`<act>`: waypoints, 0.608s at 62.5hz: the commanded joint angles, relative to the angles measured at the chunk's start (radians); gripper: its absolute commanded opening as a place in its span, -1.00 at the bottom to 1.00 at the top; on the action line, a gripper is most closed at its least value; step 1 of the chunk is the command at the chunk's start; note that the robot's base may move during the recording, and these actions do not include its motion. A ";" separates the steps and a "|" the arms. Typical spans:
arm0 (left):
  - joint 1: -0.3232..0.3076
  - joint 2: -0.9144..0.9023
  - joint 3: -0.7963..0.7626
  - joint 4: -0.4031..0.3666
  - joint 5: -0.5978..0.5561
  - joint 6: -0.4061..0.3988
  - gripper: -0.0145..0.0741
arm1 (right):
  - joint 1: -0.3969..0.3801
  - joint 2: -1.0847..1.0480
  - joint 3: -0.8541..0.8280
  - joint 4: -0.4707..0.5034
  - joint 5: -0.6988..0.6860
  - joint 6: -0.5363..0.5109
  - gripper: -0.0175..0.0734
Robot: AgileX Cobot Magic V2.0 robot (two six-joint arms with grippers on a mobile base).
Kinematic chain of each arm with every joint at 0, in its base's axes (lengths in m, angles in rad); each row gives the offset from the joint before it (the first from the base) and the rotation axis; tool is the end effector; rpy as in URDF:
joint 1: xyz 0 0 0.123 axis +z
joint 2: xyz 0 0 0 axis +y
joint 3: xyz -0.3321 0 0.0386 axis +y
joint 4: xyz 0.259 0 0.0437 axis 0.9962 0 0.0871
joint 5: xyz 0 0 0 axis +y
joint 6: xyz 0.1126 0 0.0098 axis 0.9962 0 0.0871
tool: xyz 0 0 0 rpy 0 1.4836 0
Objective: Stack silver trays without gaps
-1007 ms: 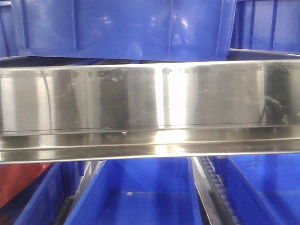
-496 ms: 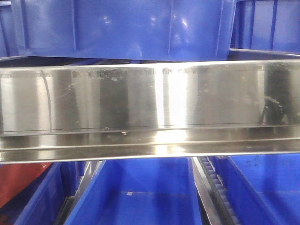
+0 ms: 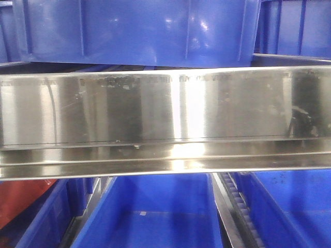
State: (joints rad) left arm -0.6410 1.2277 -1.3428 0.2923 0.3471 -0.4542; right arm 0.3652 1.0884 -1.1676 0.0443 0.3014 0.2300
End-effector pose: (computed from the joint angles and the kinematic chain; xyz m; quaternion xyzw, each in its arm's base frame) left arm 0.2378 -0.1636 0.5071 0.1407 0.7384 -0.2285 0.6187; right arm 0.2300 0.0895 0.4839 -0.0393 0.7521 0.2109 0.6232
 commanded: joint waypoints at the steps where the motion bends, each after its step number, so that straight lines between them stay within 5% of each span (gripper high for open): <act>1: -0.021 -0.003 -0.007 -0.038 -0.100 -0.002 -0.72 | 0.019 -0.005 -0.010 0.045 -0.094 -0.003 -0.76; 38: -0.021 -0.003 -0.007 -0.038 -0.100 -0.002 -0.72 | 0.019 -0.005 -0.010 0.045 -0.094 -0.003 -0.76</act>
State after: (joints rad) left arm -0.6405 1.2277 -1.3428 0.2923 0.3471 -0.4542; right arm 0.3652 1.0884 -1.1676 0.0443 0.3014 0.2300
